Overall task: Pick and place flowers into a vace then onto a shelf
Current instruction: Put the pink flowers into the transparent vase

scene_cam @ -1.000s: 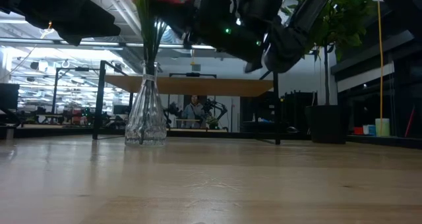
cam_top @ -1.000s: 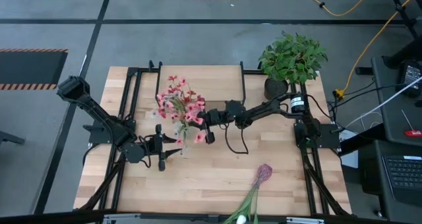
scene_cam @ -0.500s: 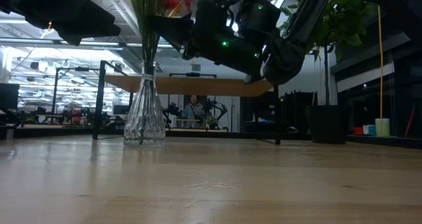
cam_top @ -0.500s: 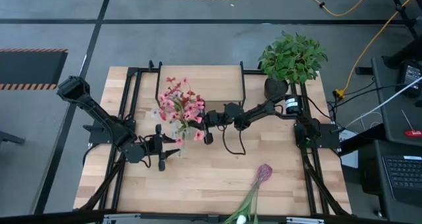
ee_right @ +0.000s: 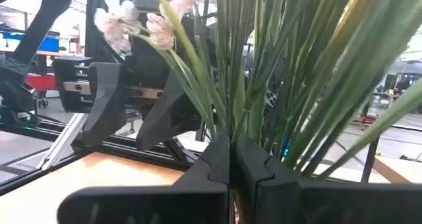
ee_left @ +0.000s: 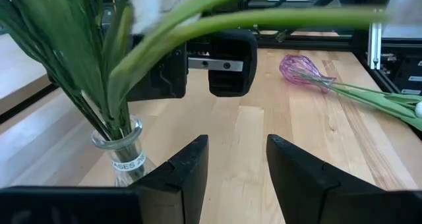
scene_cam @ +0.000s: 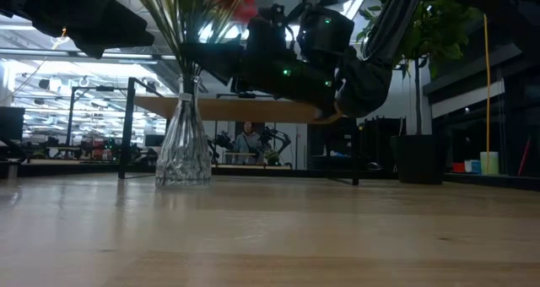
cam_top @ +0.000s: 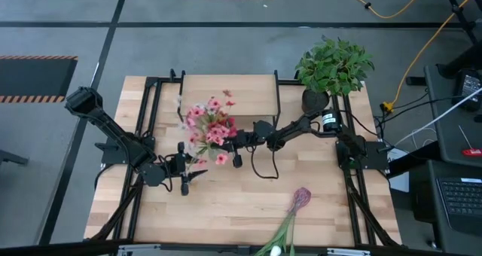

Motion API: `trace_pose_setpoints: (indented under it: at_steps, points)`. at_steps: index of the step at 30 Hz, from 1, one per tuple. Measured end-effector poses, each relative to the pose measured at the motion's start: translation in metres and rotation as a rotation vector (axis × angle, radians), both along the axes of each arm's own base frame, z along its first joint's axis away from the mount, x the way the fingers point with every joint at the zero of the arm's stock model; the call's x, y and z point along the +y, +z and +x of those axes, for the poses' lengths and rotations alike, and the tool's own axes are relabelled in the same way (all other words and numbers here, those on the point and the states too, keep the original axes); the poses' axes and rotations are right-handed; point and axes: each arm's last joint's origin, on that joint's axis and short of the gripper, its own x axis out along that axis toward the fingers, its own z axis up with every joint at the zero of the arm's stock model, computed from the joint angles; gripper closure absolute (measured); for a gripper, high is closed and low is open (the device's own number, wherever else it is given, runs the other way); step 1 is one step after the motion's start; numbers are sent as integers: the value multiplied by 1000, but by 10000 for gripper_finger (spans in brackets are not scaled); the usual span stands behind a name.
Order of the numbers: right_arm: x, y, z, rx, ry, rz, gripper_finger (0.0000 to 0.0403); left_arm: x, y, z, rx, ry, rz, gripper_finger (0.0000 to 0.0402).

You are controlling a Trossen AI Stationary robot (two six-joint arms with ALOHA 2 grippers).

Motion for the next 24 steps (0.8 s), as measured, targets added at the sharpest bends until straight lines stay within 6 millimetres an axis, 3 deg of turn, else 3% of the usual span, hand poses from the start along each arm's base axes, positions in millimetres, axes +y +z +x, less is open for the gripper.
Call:
trace_pose_setpoints:
  at_steps: [11,24]
  points:
    - [2,0,0,1,30,-8,390,0,0,0,0,0,0,255]
    - [3,-1,0,12,64,-16,288,0,0,0,1,0,1,255]
